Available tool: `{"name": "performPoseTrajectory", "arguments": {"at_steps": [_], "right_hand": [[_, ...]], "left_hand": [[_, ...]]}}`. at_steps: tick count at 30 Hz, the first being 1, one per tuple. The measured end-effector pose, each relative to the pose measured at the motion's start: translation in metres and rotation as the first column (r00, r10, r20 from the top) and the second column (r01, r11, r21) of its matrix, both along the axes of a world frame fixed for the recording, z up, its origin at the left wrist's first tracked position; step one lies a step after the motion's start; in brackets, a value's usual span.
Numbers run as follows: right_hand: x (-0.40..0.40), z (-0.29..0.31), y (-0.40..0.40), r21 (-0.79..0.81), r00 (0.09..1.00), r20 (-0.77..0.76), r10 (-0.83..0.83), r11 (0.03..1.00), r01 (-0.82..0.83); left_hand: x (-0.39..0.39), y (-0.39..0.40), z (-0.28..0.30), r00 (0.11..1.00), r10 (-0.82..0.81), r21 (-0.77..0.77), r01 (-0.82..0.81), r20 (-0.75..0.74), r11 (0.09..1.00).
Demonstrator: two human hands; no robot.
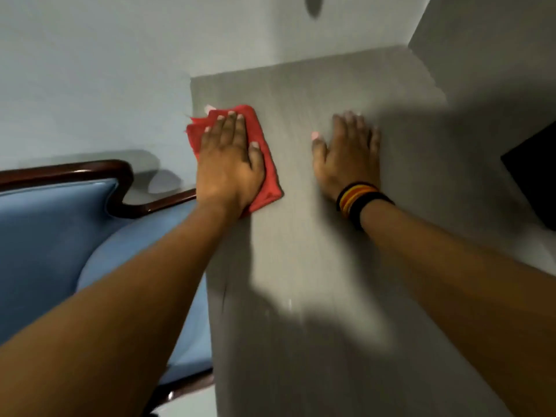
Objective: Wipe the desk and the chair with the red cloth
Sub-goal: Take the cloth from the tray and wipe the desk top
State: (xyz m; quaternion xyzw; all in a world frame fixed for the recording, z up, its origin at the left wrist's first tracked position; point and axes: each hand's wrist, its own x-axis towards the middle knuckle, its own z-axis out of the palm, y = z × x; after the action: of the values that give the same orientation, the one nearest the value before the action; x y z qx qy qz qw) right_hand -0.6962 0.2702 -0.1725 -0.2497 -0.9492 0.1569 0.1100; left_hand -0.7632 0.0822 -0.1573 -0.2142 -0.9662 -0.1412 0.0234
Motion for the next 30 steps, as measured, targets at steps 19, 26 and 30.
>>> {"name": "performPoseTrajectory", "arguments": {"at_steps": [19, 26, 30], "right_hand": [[0.313, -0.001, -0.061, 0.043, 0.998, 0.058, -0.007, 0.999, 0.005], [0.303, 0.002, -0.061, 0.032, 1.0, 0.008, -0.026, 0.999, 0.026], [0.302, -0.002, -0.06, 0.028, 1.0, 0.0, -0.028, 0.999, 0.028]], "left_hand": [[0.151, -0.023, -0.006, 0.997, -0.003, -0.021, 0.004, 0.074, 1.0], [0.355, -0.078, -0.003, 0.999, -0.037, 0.016, 0.037, 0.022, 0.999], [0.403, -0.09, -0.001, 0.989, -0.08, -0.008, 0.081, 0.124, 0.997]]}}
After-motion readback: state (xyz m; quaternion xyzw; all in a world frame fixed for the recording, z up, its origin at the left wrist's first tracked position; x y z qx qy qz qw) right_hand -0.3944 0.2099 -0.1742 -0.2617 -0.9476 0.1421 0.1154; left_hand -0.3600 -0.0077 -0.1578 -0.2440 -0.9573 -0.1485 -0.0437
